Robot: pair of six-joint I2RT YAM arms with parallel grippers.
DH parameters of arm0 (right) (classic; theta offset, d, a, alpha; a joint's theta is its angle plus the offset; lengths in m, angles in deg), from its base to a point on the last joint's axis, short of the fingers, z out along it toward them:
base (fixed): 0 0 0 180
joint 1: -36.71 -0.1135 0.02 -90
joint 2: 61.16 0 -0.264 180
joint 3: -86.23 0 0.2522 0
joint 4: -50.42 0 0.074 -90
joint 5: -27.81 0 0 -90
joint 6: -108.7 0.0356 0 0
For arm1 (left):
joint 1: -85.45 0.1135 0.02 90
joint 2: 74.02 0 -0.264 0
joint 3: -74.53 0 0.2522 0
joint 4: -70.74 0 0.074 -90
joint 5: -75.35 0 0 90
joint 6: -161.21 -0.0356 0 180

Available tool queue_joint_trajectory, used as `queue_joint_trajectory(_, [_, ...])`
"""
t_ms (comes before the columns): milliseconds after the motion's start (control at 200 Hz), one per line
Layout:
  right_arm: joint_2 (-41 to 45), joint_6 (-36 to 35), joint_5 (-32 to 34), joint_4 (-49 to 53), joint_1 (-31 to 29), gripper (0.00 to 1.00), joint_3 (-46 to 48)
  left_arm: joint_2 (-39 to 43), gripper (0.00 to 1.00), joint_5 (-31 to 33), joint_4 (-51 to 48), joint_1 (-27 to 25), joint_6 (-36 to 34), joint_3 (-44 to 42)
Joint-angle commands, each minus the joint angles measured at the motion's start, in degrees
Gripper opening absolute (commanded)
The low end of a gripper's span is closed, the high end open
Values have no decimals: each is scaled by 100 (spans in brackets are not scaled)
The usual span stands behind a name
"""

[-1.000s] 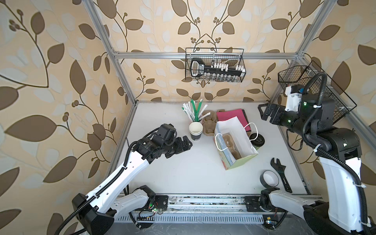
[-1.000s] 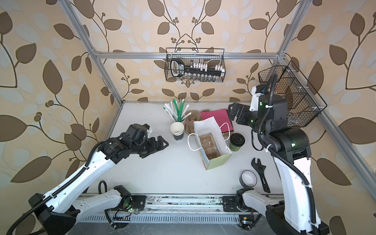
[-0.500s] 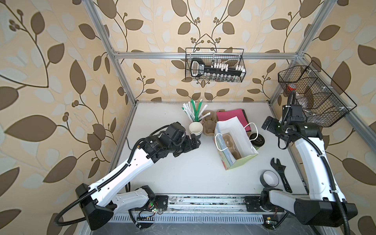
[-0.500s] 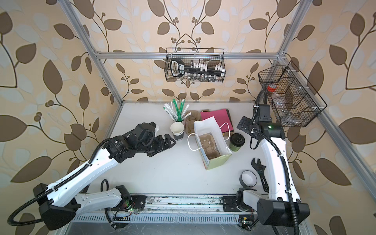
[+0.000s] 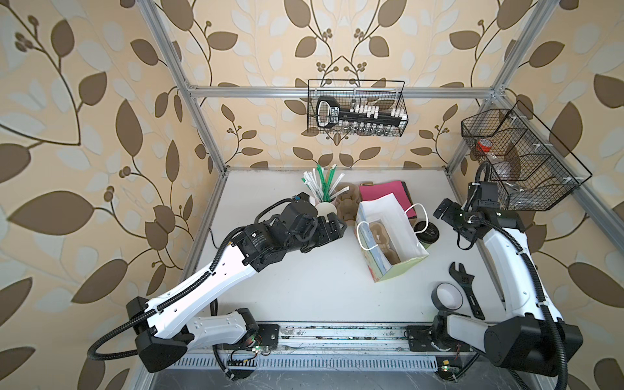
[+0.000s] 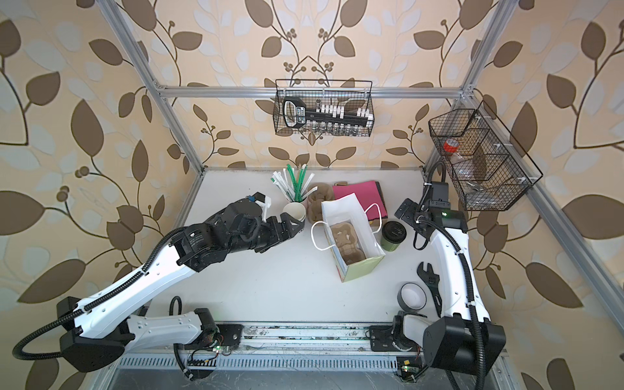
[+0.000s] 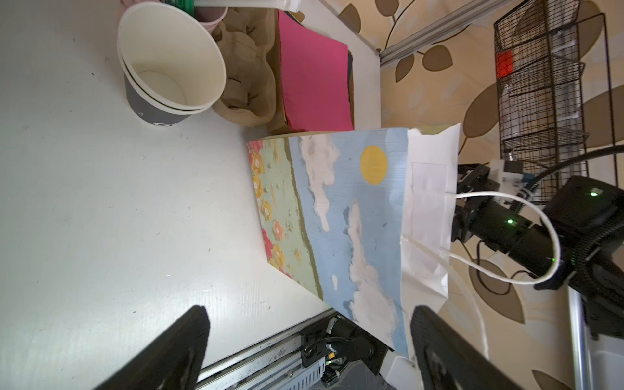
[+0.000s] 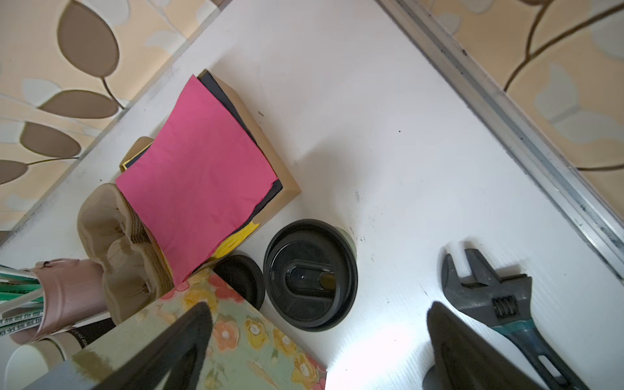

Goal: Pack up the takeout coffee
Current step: 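Reach the left gripper to the white bag's top edge and grasp it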

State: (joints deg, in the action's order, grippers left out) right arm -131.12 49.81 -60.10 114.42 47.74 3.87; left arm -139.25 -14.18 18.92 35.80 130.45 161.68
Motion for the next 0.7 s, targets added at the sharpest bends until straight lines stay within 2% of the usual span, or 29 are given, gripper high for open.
queue_joint_trajectory(0, [-134,99,-85,-212,129,100,179,97,94,448,290,-164,210,217])
queue_joint_trajectory(95, [-247,163,-404,-299,260,100,247,-86,93,556,295,-362,206,454])
queue_joint_trajectory(465, [-316,141,-607,-422,271,100,369,-595,85,902,491,-900,150,833])
queue_joint_trajectory(540, [-341,140,-672,-436,269,100,371,-672,77,902,660,-995,65,917])
queue_joint_trajectory(695, [-323,140,-740,-459,268,100,383,-1061,61,1003,373,-1090,-57,1291])
